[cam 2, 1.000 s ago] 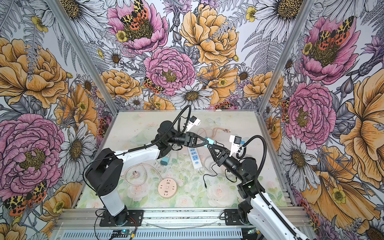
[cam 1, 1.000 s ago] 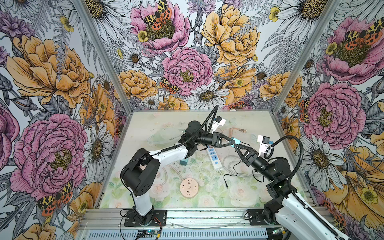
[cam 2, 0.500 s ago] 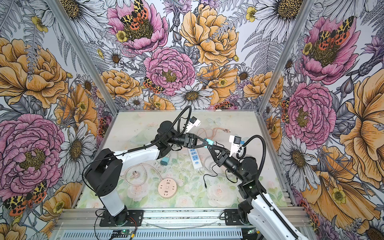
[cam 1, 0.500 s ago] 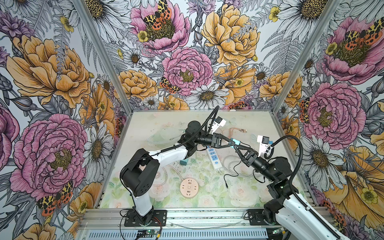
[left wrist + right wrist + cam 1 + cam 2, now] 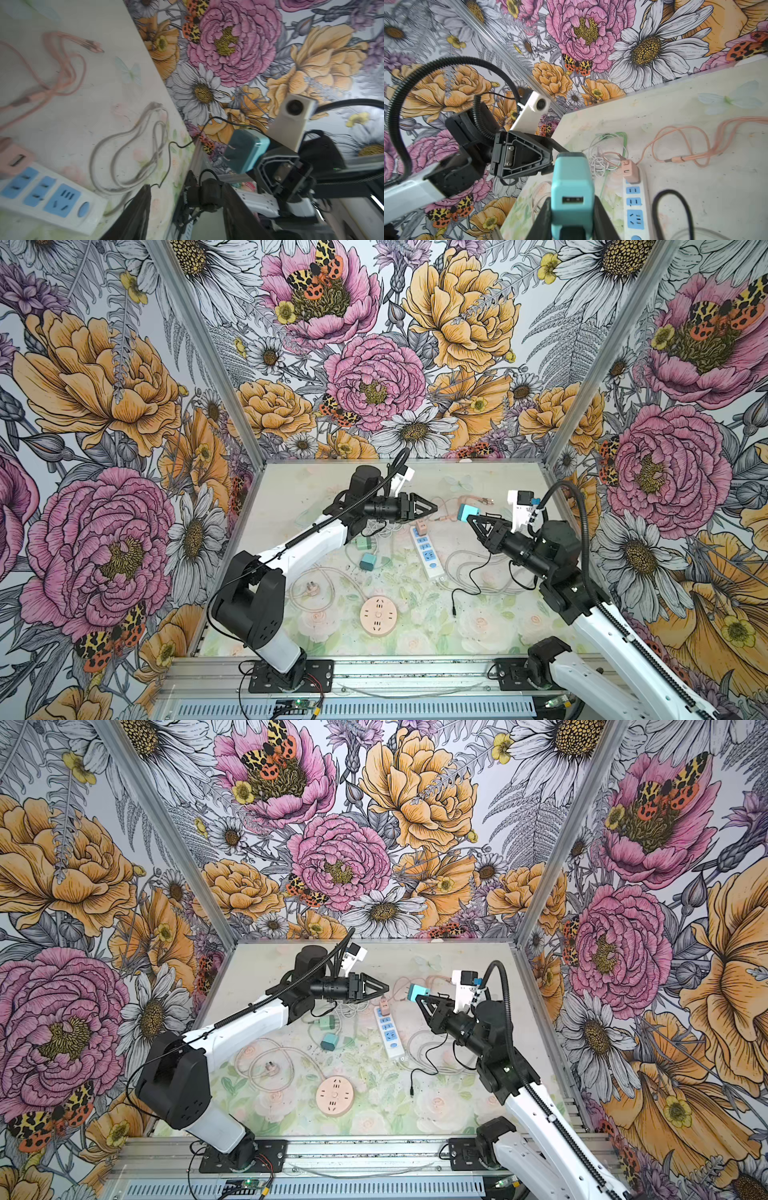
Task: Insert the plug
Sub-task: 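Carry the teal charger over the power strip with the right gripper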
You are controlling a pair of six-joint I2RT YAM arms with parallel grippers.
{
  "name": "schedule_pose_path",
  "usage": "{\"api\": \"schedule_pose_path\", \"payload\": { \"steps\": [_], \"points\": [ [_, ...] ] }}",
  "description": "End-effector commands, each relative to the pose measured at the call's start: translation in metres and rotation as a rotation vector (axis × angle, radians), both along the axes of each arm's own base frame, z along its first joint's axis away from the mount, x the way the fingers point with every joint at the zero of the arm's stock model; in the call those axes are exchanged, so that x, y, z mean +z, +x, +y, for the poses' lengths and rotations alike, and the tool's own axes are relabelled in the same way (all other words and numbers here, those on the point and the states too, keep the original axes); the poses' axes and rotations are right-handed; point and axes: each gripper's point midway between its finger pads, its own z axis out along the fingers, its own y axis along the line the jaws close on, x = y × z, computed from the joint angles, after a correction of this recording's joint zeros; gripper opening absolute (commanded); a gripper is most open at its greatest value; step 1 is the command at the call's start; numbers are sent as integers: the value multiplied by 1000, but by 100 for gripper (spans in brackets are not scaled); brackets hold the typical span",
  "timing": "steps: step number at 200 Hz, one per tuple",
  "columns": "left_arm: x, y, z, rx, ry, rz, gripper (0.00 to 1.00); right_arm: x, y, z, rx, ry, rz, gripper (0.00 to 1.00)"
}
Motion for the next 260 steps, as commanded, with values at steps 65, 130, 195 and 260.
{"api": "schedule_pose_path", "payload": {
  "steps": [65, 130, 195, 260],
  "points": [
    [-70, 10, 95, 258, 631, -16, 54, -77, 29, -6, 63, -448, 315, 0],
    [-53, 17, 125, 338, 582, -36, 54, -110, 25, 17, 161, -618, 384, 0],
    [-57, 20, 135, 354, 580, -16, 53, -148, 26, 35, 185, -704, 481, 0],
    [-67, 22, 139, 358, 589, 8, 53, -167, 34, 58, 241, -740, 511, 0]
  ]
}}
